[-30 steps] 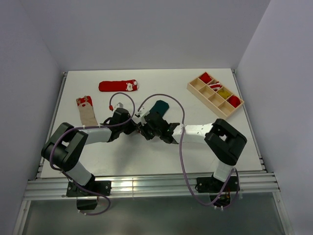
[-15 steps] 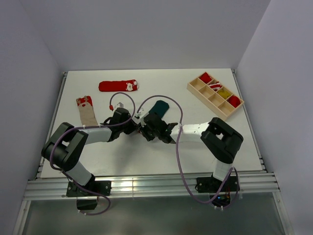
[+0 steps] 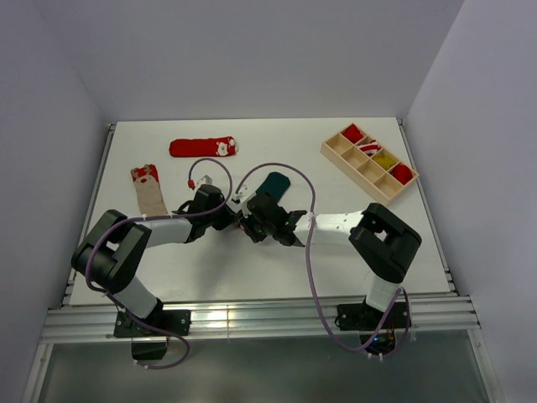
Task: Roll the socks
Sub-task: Roll the sock at the center of the board.
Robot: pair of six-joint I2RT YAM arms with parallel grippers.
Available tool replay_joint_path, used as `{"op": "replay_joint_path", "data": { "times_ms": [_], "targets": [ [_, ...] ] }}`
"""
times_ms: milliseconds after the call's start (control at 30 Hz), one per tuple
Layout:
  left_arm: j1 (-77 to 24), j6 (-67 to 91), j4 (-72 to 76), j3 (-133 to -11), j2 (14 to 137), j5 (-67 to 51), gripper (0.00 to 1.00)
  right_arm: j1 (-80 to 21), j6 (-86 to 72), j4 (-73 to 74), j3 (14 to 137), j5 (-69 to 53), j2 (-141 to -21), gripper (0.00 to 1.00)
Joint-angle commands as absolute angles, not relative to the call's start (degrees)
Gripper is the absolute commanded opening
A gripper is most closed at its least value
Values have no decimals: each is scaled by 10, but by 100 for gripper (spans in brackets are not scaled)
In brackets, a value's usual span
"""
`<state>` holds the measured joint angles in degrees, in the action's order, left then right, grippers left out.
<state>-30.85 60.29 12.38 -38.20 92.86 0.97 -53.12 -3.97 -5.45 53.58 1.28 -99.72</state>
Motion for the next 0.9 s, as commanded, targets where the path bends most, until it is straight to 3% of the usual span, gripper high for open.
{"op": "replay_joint_path", "data": {
  "times_ms": [0,567,867],
  "targets": [
    [-314,580,62,-380,949,25,6,-536,-42,-51,562,18,-986,35],
    [-315,575,55,-383,949,25,6,-536,-33,12,599,48,-1067,41],
    [-315,574,54,-383,944,23,6,-536,-34,64,614,69,-1095,37]
  ]
}}
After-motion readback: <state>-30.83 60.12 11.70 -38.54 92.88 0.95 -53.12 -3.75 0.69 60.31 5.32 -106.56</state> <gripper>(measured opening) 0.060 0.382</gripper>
